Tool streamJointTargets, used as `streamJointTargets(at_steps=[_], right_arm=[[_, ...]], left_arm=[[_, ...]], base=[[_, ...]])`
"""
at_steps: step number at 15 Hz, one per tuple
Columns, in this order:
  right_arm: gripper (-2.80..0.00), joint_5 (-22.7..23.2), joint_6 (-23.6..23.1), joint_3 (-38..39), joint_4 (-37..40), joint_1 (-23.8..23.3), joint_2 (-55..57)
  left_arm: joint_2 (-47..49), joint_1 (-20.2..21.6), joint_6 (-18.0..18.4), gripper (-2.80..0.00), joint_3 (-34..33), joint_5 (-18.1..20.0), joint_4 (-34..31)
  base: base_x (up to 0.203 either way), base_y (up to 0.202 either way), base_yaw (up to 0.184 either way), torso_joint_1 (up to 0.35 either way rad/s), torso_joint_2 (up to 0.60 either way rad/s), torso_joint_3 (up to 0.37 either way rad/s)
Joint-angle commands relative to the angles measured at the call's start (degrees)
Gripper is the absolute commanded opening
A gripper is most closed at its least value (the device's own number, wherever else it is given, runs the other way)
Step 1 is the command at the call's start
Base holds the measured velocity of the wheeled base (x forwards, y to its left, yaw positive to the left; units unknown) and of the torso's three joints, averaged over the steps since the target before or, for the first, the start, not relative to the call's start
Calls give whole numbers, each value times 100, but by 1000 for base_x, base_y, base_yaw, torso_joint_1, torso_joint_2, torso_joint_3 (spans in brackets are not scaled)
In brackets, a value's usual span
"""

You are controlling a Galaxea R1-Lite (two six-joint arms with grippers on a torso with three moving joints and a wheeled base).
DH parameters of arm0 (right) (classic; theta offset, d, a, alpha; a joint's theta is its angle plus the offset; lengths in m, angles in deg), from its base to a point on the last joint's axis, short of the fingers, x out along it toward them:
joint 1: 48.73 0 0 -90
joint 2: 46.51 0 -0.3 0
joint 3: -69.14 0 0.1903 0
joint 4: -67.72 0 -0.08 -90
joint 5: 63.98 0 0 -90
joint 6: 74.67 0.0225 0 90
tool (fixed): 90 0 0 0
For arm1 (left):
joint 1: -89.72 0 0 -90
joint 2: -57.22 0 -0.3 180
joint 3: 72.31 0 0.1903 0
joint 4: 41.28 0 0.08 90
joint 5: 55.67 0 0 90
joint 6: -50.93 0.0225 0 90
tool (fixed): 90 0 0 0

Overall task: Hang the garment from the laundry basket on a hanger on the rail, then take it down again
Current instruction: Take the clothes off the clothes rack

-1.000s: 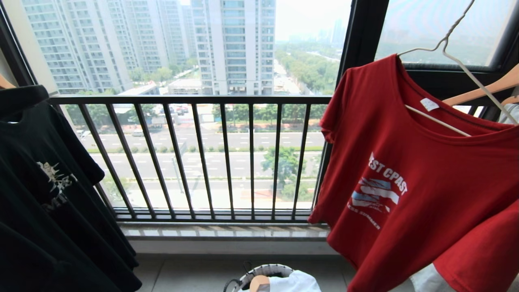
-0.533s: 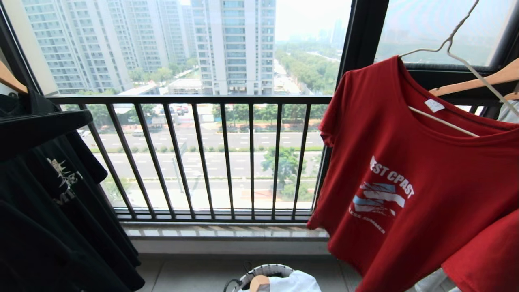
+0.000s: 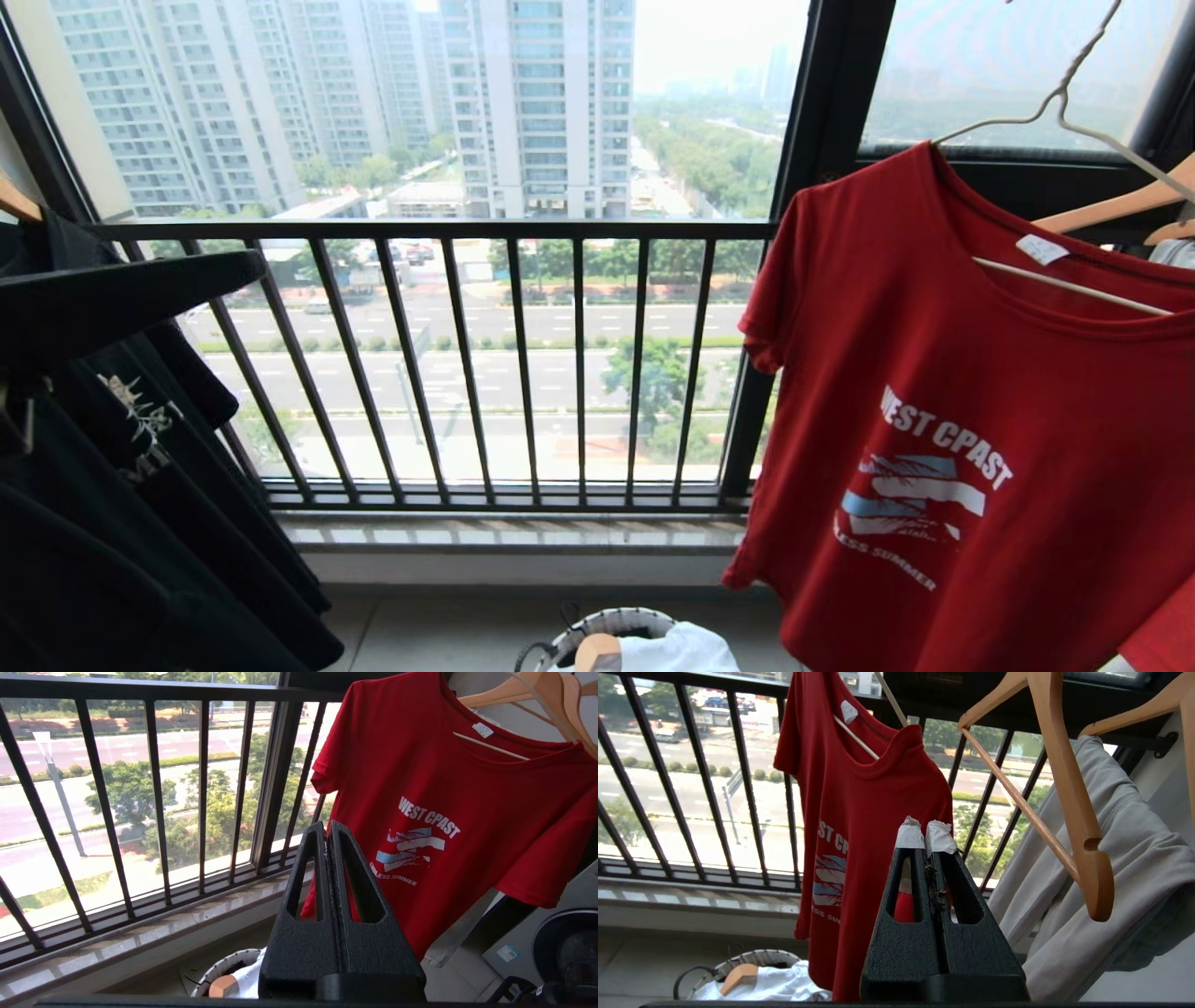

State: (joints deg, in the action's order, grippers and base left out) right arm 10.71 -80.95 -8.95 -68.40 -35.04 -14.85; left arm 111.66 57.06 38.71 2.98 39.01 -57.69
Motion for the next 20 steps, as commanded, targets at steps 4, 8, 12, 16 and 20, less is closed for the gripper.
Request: streamJointTargets(at_steps=[4,8,12,16,20], right_arm=[[-280,177,-80,-603,-141,2,994],[0,255,-384,-1323,-139,2,1764],[0,470,-998,-2105,-90,-5,2842],[0,1342,-2137,-2826,-55,-695,3772],[0,2739,-2764,-3409,-29,-1584,4472]], left_arm=[[-4,-21,18,-280,-139,6,15],[-39,-30,10,-280,-148,6,16],[-3,-30,16,-280,-183,6,7],[6,-30,18,-280,-192,11,7],[6,-30,18,-280,-192,7,7]], base=[[0,0,0,0,0,0],[0,0,0,0,0,0],[0,0,0,0,0,0],[0,0,0,0,0,0],[0,0,0,0,0,0]])
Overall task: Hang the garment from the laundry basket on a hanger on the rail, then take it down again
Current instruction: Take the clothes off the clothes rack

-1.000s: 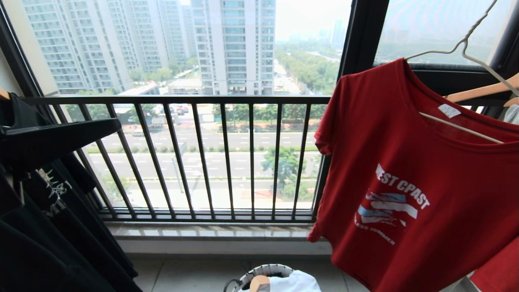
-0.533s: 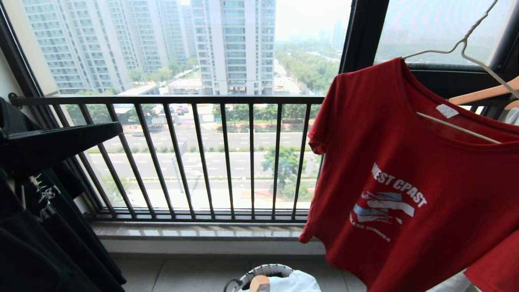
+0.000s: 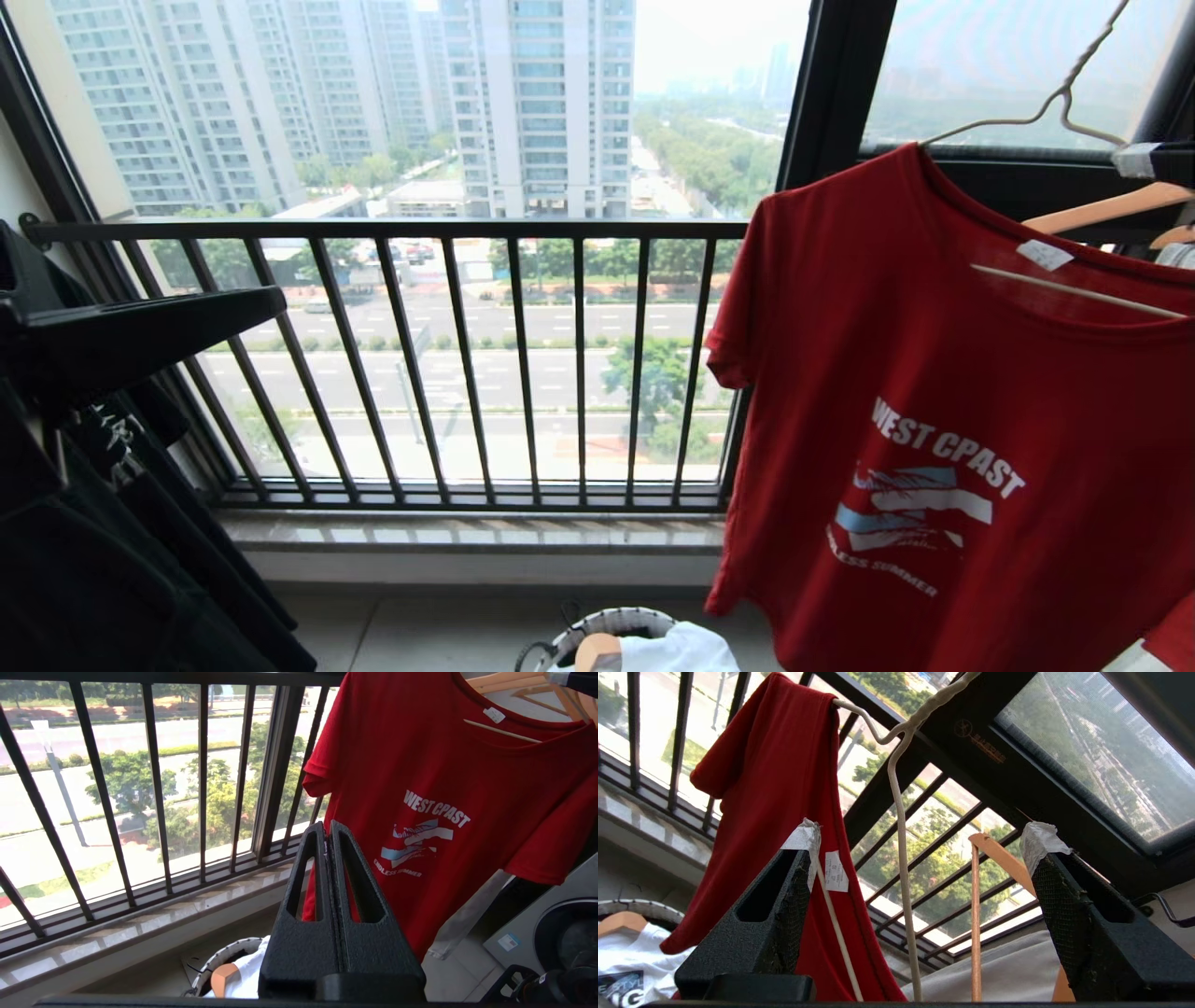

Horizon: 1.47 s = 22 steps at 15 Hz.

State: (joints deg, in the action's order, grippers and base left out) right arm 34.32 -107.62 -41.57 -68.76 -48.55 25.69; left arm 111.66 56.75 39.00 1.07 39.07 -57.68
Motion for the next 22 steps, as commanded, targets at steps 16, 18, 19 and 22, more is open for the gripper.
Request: streamJointTargets(at_steps=[16,18,19,22], right_arm=[[-280,580,-520,-792,-2,-21,1499],[-280,585,-520,-820,-11,16,1507],[-280,585,-515,-819,-11,35,1499],[-280,585,-511,-827,-11,35,1465]], left_arm=[[1475,-1051,-381,-280,33,465,965],[2473,-1158,-415,-280,775,529,1168],[2950,-1240,-425,-280,1307,508,1223],[4079,-1759,-404,-280,3064,-589,847]], base=[[0,0,0,0,0,0],[0,0,0,0,0,0],[0,0,0,0,0,0],[0,0,0,0,0,0]])
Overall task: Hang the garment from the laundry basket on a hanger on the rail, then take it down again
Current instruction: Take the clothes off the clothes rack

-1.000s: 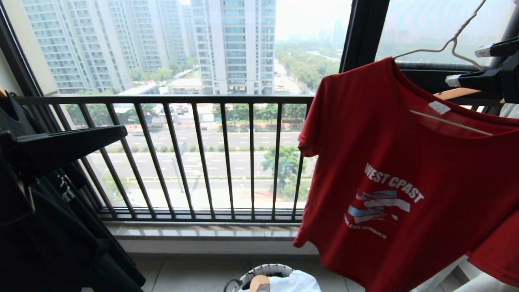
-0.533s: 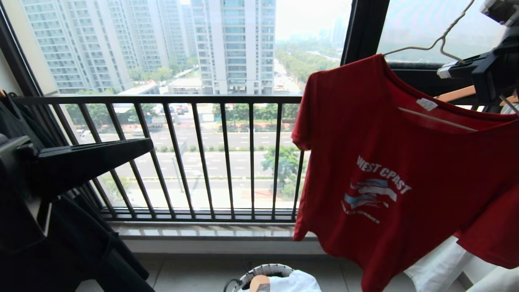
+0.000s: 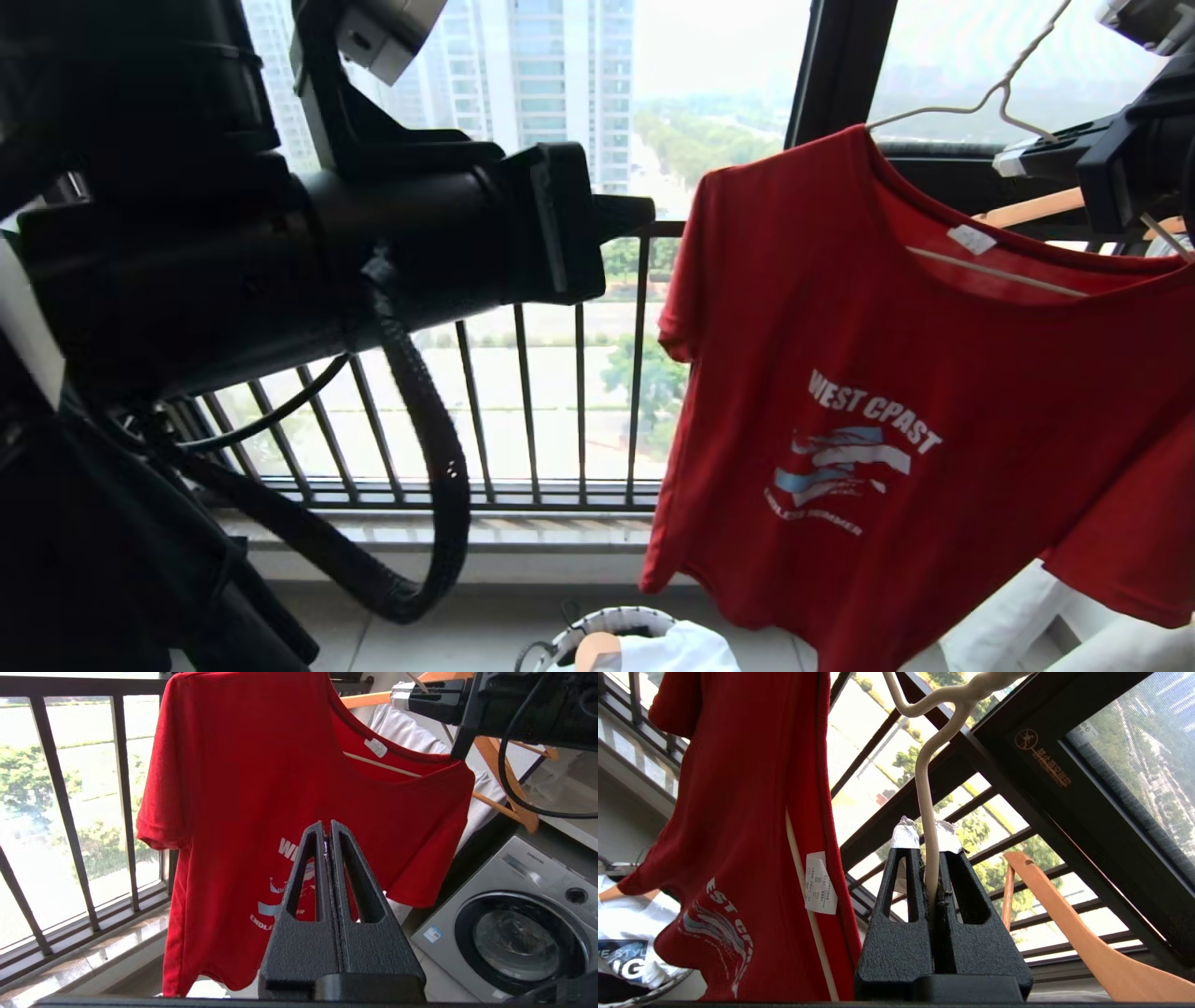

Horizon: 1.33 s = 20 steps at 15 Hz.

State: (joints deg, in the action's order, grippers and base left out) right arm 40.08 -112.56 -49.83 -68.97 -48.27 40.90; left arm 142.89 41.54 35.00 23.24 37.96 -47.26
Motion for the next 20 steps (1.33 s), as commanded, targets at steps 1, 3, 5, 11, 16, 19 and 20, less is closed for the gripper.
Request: streamJointTargets(at_steps=[1,3,5,11,16,19,20], right_arm=[[-280,9,-18,-30,10,6,-66],[-280,10,-17,-63,10,51,-84],[-280,35,-5,-63,10,166,-130],[-280,35,258,-45,18,485,-271],[-280,35,405,25,27,717,-303],[-280,26,423,43,27,807,-312],[-280,17,431,43,27,859,-312]], left_arm=[[1243,-364,7,-280,1422,-657,-503],[1743,-482,30,-280,2540,-539,-1129],[2403,-531,94,-280,3680,-424,-1882],[3052,-465,495,-280,4031,19,-2004],[2747,-473,426,-280,3947,-46,-1573],[2594,-474,382,-280,3942,-39,-1571],[2534,-481,312,-280,3926,-46,-1571]], base=[[0,0,0,0,0,0],[0,0,0,0,0,0],[0,0,0,0,0,0],[0,0,0,0,0,0],[0,0,0,0,0,0],[0,0,0,0,0,0],[0,0,0,0,0,0]])
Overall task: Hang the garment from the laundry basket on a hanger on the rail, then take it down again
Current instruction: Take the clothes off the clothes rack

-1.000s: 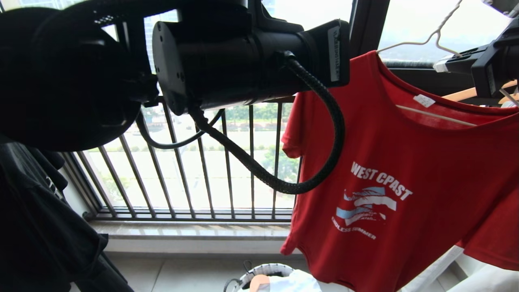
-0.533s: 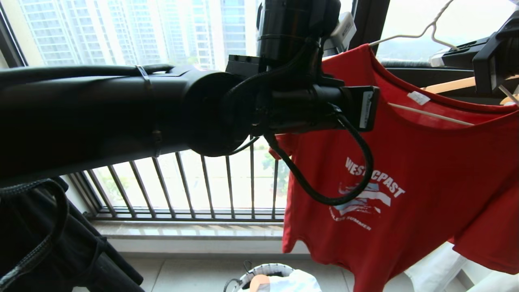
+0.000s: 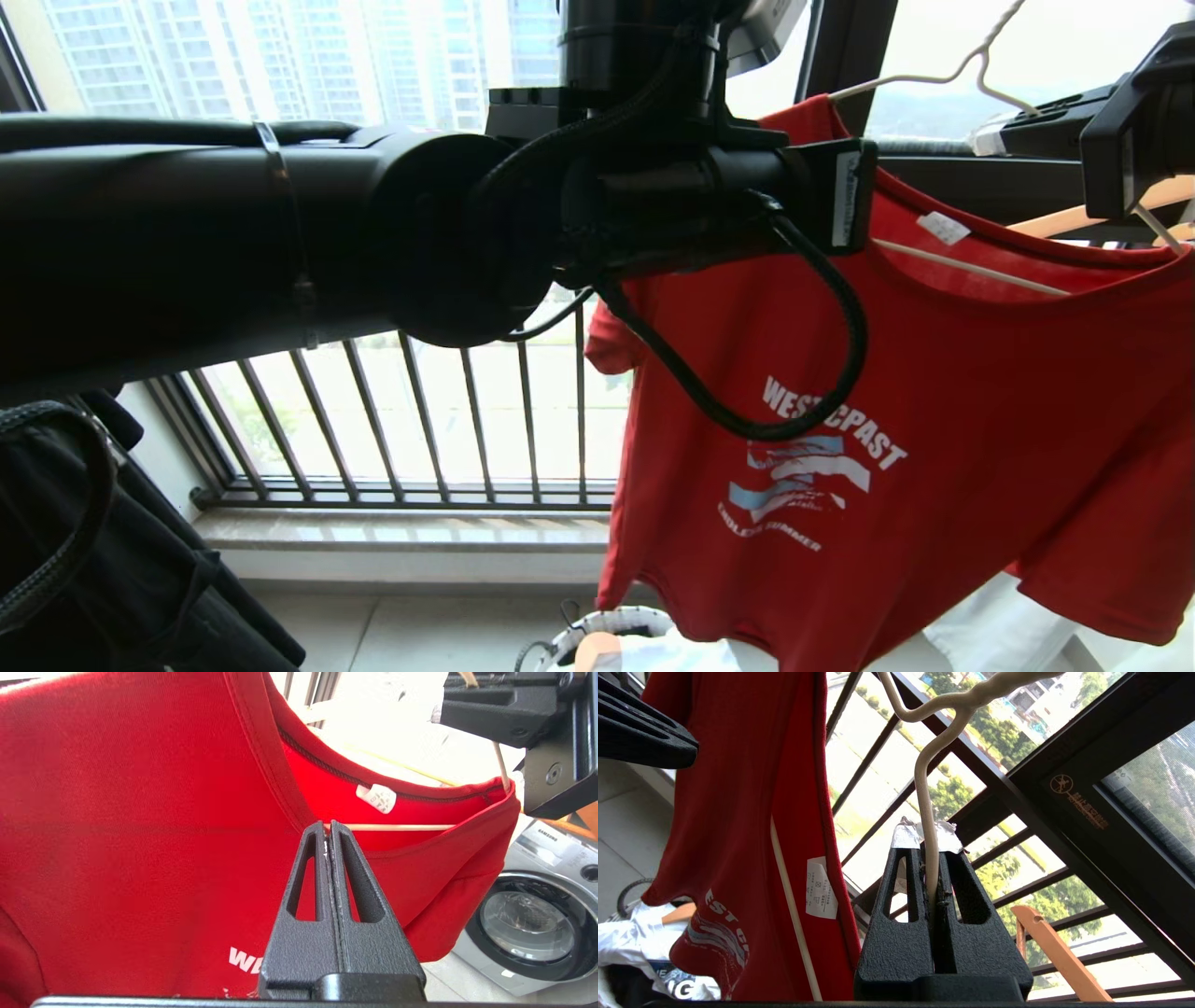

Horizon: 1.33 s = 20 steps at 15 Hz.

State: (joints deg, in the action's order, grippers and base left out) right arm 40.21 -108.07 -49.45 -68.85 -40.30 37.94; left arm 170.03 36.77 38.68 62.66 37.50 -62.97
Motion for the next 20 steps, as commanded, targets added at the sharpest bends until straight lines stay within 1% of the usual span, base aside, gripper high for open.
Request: streamJointTargets(at_steps=[1,4,5,6,8,9,13,15,17,19,20], right_arm=[[-280,-4,-17,4,21,127,-16],[-280,-30,-8,4,24,291,-33],[-280,-30,-4,5,24,346,-39],[-280,-34,0,22,24,408,-59],[-280,-57,-6,22,24,432,-54],[-280,-57,-3,22,24,444,-51],[-280,-116,0,22,15,586,-76],[-280,-134,0,22,24,643,-112],[-280,-136,-2,22,24,651,-138],[-280,-136,0,22,24,678,-148],[-280,-144,-8,22,21,695,-148]], left_arm=[[-226,3,-109,-280,-16,-1,0],[-325,3,-163,-280,-16,-55,-67],[-338,2,-163,-280,-7,-184,-39],[-347,-5,-163,0,2,-210,-9],[-338,3,-103,0,-6,-384,-17],[-327,3,-47,0,-7,-596,-19],[-284,3,616,0,-33,-1237,-10],[-210,3,854,0,-25,-1579,27],[-85,3,978,0,-21,-1698,340],[25,3,1365,0,-23,-2188,512],[55,3,1475,0,-25,-2331,649]], base=[[0,0,0,0,0,0],[0,0,0,0,0,0],[0,0,0,0,0,0],[0,0,0,0,0,0],[0,0,0,0,0,0],[0,0,0,0,0,0],[0,0,0,0,0,0],[0,0,0,0,0,0],[0,0,0,0,0,0],[0,0,0,0,0,0],[0,0,0,0,0,0]])
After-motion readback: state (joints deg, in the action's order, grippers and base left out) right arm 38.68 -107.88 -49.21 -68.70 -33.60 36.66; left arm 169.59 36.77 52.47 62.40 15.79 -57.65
